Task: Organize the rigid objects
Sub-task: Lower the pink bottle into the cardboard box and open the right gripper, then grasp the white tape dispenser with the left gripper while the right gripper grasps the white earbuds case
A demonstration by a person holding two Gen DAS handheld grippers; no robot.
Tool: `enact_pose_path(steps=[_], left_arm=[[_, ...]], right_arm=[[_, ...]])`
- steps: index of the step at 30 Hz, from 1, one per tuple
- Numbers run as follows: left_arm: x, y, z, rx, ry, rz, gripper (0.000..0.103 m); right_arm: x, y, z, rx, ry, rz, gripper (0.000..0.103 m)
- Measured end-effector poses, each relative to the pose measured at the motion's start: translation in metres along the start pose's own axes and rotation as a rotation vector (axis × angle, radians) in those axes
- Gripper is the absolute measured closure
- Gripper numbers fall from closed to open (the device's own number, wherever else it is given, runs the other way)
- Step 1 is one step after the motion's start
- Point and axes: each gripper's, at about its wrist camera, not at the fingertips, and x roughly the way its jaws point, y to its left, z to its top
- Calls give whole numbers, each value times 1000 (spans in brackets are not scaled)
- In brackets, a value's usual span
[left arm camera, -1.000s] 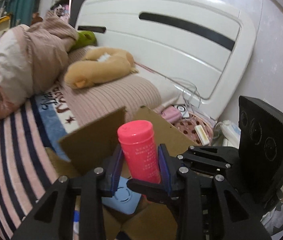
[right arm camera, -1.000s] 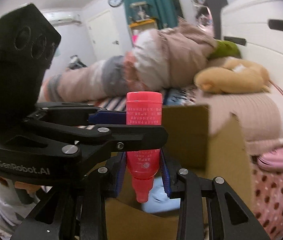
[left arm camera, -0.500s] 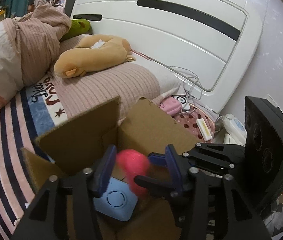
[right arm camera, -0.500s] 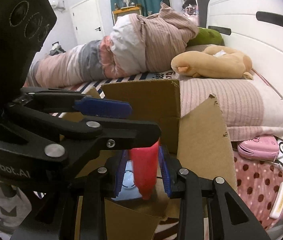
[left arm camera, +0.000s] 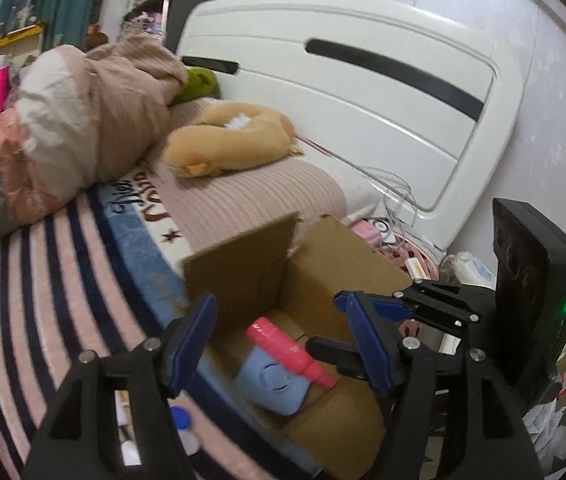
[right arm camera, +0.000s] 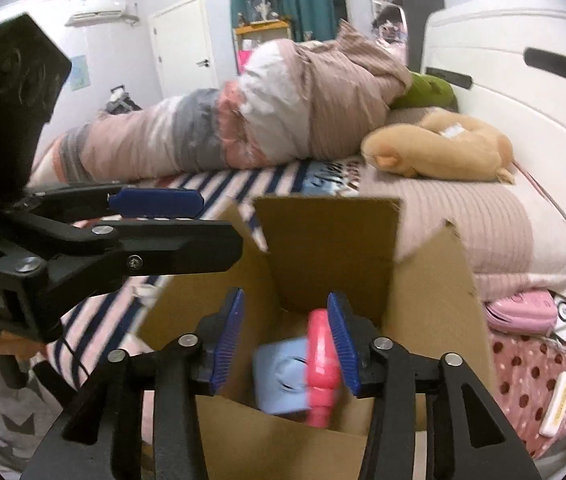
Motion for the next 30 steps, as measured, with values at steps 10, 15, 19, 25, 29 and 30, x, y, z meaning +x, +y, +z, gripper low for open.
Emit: enact_pose_path(steps=[10,15,19,25,29,30], left_arm=[[-89,101,-53,-136,-81,194,32],[-100,152,-99,-221,-49,273,31],[-89,184,-135,-284,1,279,31],[-49,212,-164,-334,91,248,31],[-19,223,-172,-363,139,208,31],[-12,225,-173,-370,150,200,31]], right_arm=[[29,106,25,-109,-2,190,61],[66,150,13,-138,90,264,60],[110,165,-12,-153,203,259,57],[168,154,-55,-125,345,178,57],[188,146,-69,-145,379,151,57],[190,145,-71,-152,381,153,56]])
